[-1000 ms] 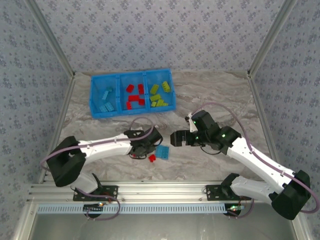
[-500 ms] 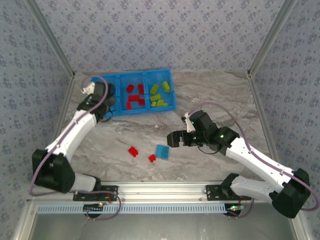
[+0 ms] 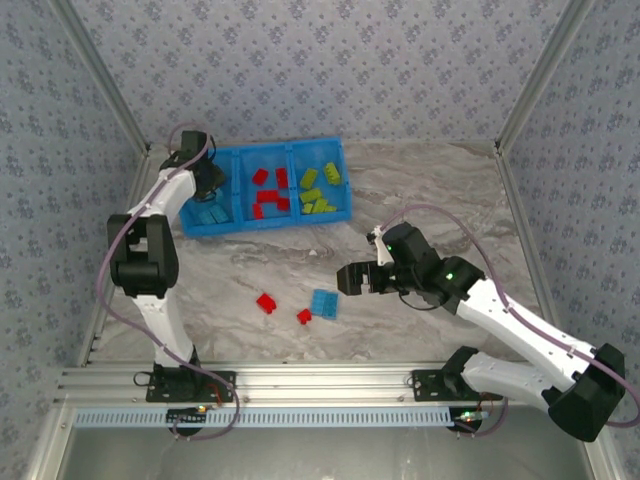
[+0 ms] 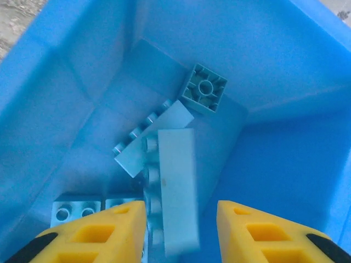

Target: Sort the legos into containers by color

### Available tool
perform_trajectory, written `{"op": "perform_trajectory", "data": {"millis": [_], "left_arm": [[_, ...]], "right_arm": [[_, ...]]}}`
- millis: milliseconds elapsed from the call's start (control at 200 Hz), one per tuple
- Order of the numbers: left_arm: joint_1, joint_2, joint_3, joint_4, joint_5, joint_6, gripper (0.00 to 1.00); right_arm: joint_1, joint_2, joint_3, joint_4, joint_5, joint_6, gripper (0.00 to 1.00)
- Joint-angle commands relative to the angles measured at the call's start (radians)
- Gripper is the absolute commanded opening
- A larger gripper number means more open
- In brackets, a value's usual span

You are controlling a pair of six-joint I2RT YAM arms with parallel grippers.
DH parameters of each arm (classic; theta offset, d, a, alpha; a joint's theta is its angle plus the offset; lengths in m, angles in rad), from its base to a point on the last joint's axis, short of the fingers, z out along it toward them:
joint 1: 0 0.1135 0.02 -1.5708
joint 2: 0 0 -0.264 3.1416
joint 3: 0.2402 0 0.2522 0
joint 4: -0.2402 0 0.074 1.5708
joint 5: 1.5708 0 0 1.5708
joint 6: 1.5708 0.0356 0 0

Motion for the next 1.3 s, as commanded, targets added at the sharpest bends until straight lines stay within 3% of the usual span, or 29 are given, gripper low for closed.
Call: {"op": "perform_trajectory", "data": {"millis": [0,145,280,465,620,825,1129,1294], "left_arm": [[0.001,-0.003,0.055,-0.059,0.024,0.033,0.4],[-0.002,-0.12,-0.013,-0.063,0.059,0.017,0.4],[-0.058,-0.368,-0.158,-0.073,0.081,0.046,0.4],[-0.213,-0.734,-0.332,-0.144,0.004,0.26,0.46],[-0.231,-0.96,-0.442,-0.295,0.108,0.382,0.52],[-0.235,-1.177,-0.562,-0.384,0.154,0.319,0.6],[-0.235,-1.218,-0.69,-0.382,0.185,0.294,0.77],[-0.235,-1.201,-0.68,-0.395,0.163,0.339,0.83]], "right_arm": [[0.005,-0.02,0.0,-0.024,0.025,0.008,1.0],[0.007,-0.007,0.003,-0.023,0.047,0.007,1.0],[0.077,0.06,0.049,-0.024,0.146,-0.014,1.0],[0.241,0.291,0.189,-0.006,0.202,-0.104,1.0],[0.325,0.51,0.298,0.053,0.192,-0.161,1.0],[0.355,0.815,0.469,0.11,0.161,-0.223,0.96],[0.366,1.088,0.657,0.075,0.131,-0.255,0.77],[0.368,1.105,0.671,0.053,0.168,-0.251,0.45]]}}
